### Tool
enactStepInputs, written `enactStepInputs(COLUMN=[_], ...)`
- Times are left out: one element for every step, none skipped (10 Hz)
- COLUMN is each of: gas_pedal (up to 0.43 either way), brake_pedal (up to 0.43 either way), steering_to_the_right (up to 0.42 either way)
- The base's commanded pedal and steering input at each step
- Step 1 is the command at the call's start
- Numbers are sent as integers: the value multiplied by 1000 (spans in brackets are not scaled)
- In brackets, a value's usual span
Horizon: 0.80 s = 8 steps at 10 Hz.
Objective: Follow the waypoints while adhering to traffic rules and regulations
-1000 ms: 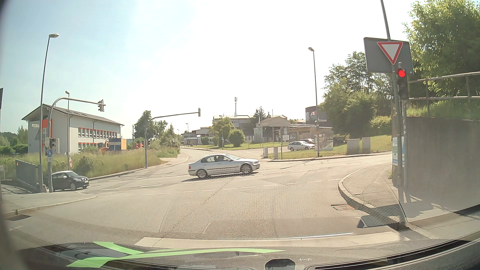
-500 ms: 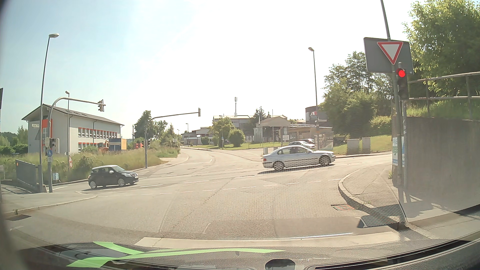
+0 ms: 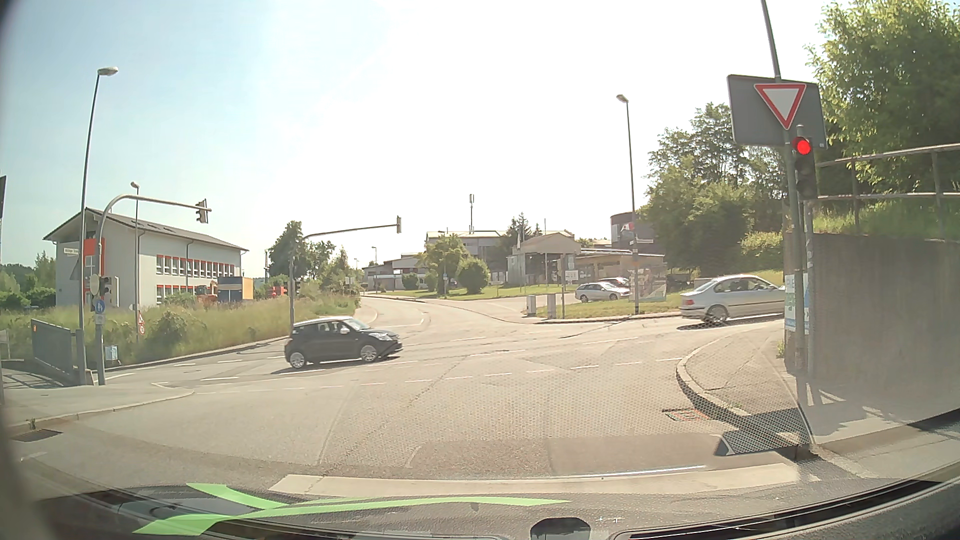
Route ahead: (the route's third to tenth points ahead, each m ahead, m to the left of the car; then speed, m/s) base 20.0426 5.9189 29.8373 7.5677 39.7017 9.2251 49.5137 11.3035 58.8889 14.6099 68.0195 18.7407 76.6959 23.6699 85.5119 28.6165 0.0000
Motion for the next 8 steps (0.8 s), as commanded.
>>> enactStepInputs(gas_pedal=[0, 0, 0, 0, 0, 0, 0, 0], brake_pedal=[220, 220, 220, 220, 220, 220, 220, 220], steering_to_the_right=[2, 2, 2, 3, 2, 2, 2, 3])
